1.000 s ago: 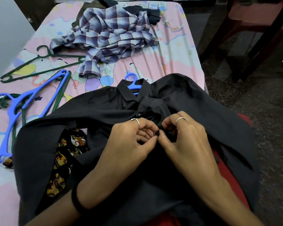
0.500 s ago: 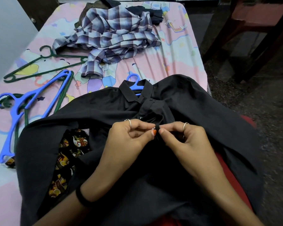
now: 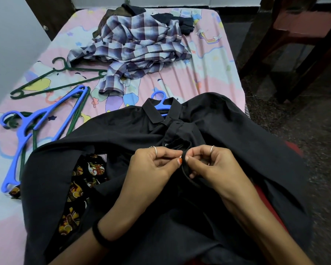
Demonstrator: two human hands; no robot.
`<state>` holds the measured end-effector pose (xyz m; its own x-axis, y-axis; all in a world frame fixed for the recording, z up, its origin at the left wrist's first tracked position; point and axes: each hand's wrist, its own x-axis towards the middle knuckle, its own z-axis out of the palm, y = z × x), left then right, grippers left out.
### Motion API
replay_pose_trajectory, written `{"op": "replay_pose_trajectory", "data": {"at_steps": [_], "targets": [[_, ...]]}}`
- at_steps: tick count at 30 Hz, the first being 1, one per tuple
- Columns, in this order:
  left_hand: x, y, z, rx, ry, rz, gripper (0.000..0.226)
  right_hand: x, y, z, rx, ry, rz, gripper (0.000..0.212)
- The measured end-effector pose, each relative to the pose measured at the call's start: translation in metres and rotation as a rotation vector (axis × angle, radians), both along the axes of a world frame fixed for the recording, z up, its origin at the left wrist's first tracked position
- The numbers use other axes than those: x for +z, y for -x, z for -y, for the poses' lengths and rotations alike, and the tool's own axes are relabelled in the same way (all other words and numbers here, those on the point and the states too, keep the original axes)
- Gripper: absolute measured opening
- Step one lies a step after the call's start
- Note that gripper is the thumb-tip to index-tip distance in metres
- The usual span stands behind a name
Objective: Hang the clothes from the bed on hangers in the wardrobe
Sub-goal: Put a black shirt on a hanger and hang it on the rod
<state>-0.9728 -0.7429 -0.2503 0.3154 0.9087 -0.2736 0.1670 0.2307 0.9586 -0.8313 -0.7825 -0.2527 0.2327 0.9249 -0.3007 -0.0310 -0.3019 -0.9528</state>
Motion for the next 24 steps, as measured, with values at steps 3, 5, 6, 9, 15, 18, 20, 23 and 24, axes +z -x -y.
{"op": "replay_pose_trajectory", "data": {"at_steps": [3,5,6,9,15,18,20,23,24], "targets": [[-0.003,-0.002,-0.002,0.006,-0.030,-0.027,0.015,-0.004,0.001,-0.003,0.002,-0.010,0.067,0.016],[-0.003,-0.004,-0.003,0.008,-0.042,-0.006,0.011,-0.006,0.001,-0.003,-0.004,-0.019,0.147,0.012],[-0.002,-0.006,-0.003,0.010,-0.050,0.008,0.009,-0.007,0.002,-0.002,-0.016,-0.032,0.199,0.009],[-0.004,-0.010,-0.006,0.064,-0.093,0.037,0.006,-0.008,0.011,0.001,-0.098,-0.141,0.374,0.007],[-0.015,-0.019,-0.005,0.216,-0.052,0.157,0.007,-0.023,0.024,0.001,-0.214,-0.412,0.610,0.010],[-0.019,-0.024,-0.003,0.286,-0.042,0.192,0.013,-0.025,0.026,0.000,-0.221,-0.466,0.623,0.010],[-0.021,-0.026,-0.003,0.307,-0.052,0.197,0.018,-0.024,0.025,-0.001,-0.235,-0.435,0.519,0.010],[-0.020,-0.027,-0.004,0.303,-0.078,0.192,0.023,-0.019,0.020,-0.005,-0.237,-0.262,0.159,0.011],[-0.020,-0.027,-0.005,0.296,-0.088,0.189,0.023,-0.017,0.017,-0.007,-0.223,-0.210,0.028,0.011]]}}
